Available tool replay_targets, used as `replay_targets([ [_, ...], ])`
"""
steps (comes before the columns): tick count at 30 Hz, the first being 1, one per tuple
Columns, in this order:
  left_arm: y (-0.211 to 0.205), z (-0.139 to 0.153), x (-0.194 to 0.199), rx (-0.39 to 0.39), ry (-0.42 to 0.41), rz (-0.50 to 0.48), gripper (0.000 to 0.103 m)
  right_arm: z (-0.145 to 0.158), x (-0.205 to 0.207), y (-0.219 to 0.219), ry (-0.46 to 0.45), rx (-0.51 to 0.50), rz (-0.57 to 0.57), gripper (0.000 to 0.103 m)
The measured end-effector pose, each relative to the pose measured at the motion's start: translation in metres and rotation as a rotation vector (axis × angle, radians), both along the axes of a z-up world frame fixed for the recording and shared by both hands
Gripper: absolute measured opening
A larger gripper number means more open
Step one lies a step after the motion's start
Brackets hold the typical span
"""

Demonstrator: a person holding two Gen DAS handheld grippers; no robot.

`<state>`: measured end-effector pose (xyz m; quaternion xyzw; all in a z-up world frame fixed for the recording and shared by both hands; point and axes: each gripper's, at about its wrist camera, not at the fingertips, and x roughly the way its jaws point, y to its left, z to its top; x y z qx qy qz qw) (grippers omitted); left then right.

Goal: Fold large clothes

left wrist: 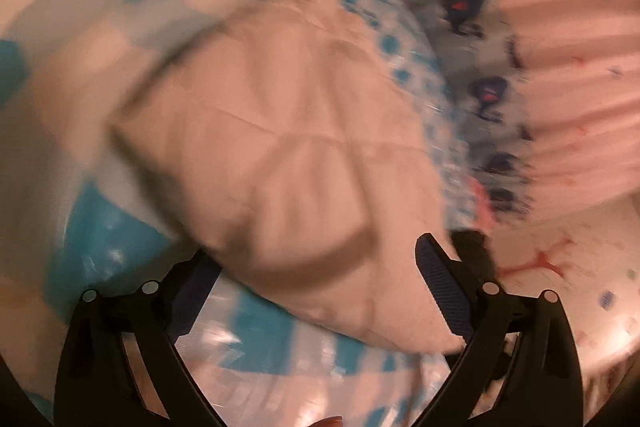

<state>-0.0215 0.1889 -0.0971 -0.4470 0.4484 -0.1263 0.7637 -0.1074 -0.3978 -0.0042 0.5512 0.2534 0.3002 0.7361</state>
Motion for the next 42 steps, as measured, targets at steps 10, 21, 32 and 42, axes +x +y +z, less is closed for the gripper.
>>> replay_targets([
  [10, 0.009, -0.002, 0.013, 0.03, -0.002, 0.021, 0.092, -0.037, -0.039, 0.007, 0.235, -0.155, -0.062, 0.098],
  [21, 0.008, 0.009, 0.016, 0.159, -0.059, -0.025, 0.032, -0.028, -0.006, 0.029, 0.167, -0.364, -0.053, 0.041],
  [32, 0.016, 0.079, -0.066, 0.094, -0.289, -0.137, 0.02, 0.034, -0.084, 0.031, 0.02, -0.415, -0.015, 0.033],
  [42, 0.022, 0.0, -0.175, 0.033, -0.109, -0.129, 0.069, -0.008, -0.21, 0.002, 0.263, -0.433, 0.006, 0.052],
])
